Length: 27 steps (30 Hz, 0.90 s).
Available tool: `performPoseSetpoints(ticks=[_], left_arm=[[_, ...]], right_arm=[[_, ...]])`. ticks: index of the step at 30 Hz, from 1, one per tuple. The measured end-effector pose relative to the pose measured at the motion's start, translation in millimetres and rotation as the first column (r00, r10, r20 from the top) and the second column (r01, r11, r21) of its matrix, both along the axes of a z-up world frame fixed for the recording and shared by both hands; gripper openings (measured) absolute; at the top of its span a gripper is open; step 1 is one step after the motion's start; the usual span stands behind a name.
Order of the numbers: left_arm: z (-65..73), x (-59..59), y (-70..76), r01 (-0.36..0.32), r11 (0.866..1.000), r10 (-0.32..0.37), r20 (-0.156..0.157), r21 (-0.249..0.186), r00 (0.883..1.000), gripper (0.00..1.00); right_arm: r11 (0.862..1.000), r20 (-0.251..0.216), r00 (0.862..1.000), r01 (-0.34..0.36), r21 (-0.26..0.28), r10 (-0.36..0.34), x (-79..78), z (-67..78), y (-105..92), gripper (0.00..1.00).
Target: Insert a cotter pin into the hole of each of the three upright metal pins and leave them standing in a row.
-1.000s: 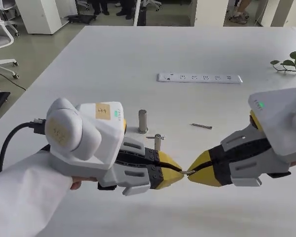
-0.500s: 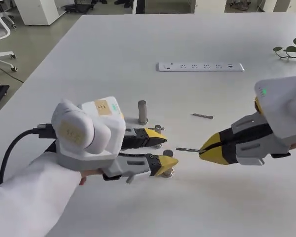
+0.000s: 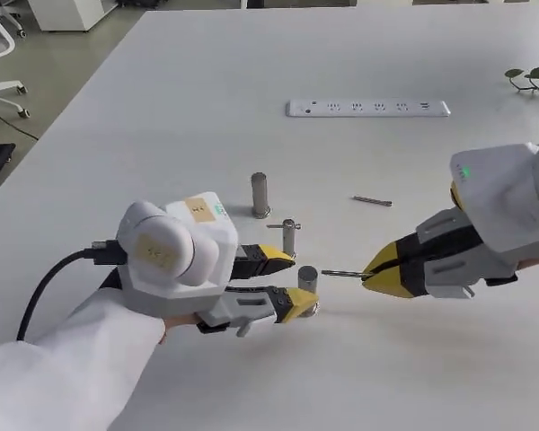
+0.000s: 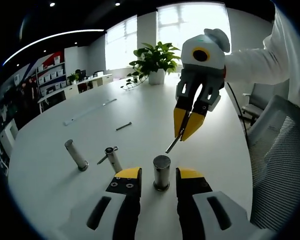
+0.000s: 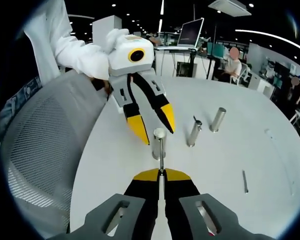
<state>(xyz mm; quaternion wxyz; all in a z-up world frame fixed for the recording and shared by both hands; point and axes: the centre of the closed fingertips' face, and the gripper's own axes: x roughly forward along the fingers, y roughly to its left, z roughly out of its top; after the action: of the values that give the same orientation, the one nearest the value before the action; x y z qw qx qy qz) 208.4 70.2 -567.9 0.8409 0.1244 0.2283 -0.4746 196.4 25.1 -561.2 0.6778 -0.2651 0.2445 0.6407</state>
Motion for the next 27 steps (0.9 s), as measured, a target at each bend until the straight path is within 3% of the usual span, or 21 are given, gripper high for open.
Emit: performPoseSetpoints(ticks=[6, 12, 17, 27], left_arm=[[-10.7, -2.2, -5.4, 0.0, 1.0, -0.002, -0.059, -0.031, 0.998, 0.2], [-18.9, -2.9, -5.8, -0.013, 1.0, 0.01, -0.086, -0.025, 0.996, 0.17], [-18.8, -3.2, -7.0, -0.008, 0.999, 0.005, -0.078, -0.033, 0.997, 0.13], [-18.7, -3.7, -6.5, -0.025, 0.999, 0.021, -0.095, -0.044, 0.995, 0.12]], right_arm=[[1.0, -0.003, 1.0, -0.02, -0.021, 0.02, 0.7, -3.9, -0.3, 0.0], [0.998, 0.001, 0.999, -0.045, -0.033, 0.045, -2.1, -2.5, 2.1, 0.0], [0.997, 0.005, 0.998, -0.06, -0.038, 0.06, -1.1, -0.4, 4.4, 0.0], [0.997, 0.005, 0.998, -0.063, -0.049, 0.064, -0.5, -1.5, 13.2, 0.0]])
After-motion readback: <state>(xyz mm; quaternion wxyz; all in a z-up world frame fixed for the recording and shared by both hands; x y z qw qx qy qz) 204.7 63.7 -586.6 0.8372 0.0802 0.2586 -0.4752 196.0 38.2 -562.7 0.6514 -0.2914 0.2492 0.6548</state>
